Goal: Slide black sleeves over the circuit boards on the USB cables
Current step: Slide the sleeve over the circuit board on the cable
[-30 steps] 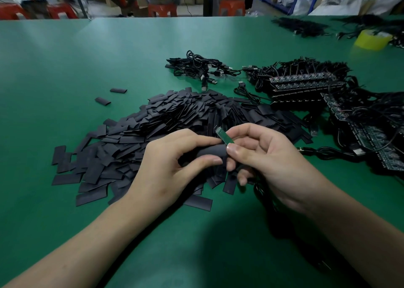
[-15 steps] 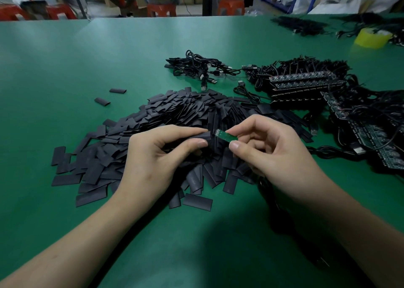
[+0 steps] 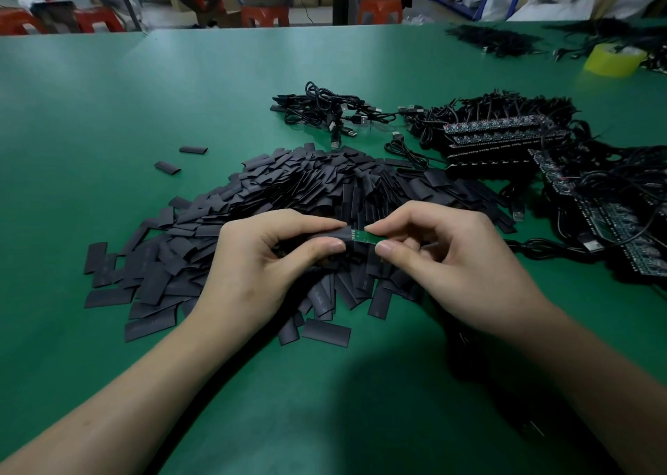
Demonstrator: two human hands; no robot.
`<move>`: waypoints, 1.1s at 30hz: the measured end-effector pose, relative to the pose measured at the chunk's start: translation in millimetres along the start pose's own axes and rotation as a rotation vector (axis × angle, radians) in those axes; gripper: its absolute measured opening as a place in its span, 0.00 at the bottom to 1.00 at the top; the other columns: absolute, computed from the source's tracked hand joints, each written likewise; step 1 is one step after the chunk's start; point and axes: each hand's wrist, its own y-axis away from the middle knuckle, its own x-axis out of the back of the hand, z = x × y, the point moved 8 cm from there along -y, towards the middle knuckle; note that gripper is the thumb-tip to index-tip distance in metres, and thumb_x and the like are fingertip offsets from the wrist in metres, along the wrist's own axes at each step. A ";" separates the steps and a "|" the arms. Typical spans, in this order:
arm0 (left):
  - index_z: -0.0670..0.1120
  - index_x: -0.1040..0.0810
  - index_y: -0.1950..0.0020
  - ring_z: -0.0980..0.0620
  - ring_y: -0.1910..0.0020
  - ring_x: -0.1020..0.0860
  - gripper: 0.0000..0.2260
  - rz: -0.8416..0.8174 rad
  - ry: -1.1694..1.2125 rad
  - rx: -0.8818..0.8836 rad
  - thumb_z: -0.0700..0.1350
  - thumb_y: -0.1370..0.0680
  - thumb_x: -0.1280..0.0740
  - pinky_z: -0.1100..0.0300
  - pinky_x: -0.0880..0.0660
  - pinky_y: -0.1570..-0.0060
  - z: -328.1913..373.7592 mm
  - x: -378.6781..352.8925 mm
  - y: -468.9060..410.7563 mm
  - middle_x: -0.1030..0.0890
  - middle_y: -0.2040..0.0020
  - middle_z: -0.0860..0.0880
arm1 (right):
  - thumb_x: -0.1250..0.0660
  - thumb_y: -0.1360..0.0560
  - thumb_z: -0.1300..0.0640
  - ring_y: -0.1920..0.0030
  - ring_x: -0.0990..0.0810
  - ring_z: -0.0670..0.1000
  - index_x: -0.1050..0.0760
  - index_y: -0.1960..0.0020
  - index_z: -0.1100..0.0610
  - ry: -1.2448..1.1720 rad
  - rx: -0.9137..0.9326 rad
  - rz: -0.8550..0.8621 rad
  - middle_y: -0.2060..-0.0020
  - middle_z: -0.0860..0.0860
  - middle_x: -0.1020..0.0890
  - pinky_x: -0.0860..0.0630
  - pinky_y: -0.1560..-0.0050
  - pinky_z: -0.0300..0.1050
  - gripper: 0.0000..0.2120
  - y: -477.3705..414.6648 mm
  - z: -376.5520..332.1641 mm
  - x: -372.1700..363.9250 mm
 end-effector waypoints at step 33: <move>0.51 0.21 0.38 0.64 0.47 0.22 0.10 -0.139 -0.305 -0.238 0.52 0.18 0.32 0.70 0.28 0.47 25.0 -17.4 7.9 0.20 0.47 0.61 | 0.34 0.18 0.61 0.69 0.24 0.52 0.18 0.58 0.61 -0.375 -0.299 -0.171 0.64 0.56 0.15 0.28 0.70 0.37 0.11 -0.1 16.3 -14.8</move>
